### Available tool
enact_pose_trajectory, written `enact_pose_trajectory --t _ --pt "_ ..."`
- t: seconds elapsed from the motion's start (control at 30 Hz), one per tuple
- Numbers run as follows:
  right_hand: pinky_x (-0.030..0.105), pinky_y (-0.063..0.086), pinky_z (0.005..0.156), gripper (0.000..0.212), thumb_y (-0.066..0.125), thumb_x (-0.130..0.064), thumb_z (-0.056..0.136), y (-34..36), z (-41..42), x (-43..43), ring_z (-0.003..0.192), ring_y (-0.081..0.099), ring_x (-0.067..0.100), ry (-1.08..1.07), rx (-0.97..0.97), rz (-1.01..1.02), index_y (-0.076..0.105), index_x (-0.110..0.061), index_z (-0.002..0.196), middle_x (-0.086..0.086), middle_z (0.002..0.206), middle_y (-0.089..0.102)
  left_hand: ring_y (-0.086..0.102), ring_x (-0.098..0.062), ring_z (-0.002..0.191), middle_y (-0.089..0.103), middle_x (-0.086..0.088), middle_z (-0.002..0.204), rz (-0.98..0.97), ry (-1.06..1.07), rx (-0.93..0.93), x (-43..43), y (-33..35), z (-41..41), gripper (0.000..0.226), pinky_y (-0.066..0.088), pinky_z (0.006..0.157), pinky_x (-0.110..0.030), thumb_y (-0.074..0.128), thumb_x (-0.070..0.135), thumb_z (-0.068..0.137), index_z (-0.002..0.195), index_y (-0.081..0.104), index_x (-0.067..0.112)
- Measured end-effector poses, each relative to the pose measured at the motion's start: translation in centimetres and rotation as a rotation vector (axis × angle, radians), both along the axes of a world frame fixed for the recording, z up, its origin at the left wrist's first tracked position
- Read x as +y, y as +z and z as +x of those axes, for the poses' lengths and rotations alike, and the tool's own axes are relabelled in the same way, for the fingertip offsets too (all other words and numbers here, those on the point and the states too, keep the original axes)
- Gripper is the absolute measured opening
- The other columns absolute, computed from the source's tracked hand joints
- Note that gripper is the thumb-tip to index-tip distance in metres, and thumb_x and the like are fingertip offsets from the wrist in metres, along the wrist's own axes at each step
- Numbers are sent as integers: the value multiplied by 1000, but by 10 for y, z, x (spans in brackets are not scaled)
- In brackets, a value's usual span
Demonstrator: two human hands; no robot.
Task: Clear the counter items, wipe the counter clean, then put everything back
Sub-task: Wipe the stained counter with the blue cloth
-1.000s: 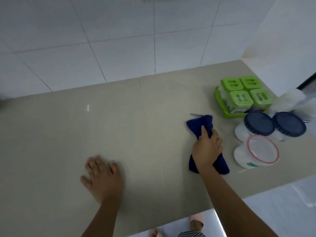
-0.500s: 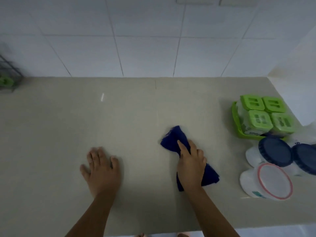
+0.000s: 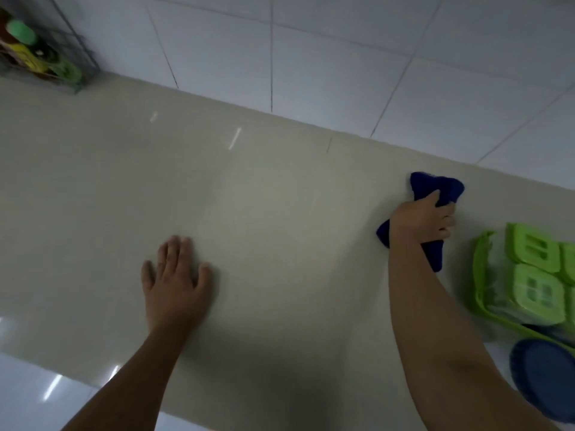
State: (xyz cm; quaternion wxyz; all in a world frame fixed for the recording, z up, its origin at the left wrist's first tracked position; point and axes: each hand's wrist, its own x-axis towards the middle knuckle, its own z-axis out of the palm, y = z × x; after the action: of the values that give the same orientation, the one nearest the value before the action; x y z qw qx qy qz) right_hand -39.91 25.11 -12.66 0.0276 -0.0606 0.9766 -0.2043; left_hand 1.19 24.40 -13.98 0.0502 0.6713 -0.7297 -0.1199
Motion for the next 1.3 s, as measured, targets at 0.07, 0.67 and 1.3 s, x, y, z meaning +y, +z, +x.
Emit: enact_pose_trajectory --t 0.07,0.67,1.3 --pt "49 21 109 56 49 -19 92 4 -15 -21 134 28 36 27 -16 0 33 -23 146 12 157 19 3 -10 148 12 2 161 0 0 2 1 2 -1 74 -1 120 -39 17 55 85 152 20 22" --pt "38 28 104 55 43 -11 94 -5 132 -61 123 39 28 816 118 -59 36 -30 145 6 154 29 6 -11 148 14 3 160 -2 30 -7 0 5 -4 79 1 120 -38 12 58 81 152 20 23" --pt "39 51 81 60 69 -13 79 -9 297 108 97 58 23 1056 219 -10 51 -32 133 2 139 53 -1 -17 149 6 -6 161 22 -81 103 2 4 7 62 -5 120 -44 23 40 99 152 8 11"
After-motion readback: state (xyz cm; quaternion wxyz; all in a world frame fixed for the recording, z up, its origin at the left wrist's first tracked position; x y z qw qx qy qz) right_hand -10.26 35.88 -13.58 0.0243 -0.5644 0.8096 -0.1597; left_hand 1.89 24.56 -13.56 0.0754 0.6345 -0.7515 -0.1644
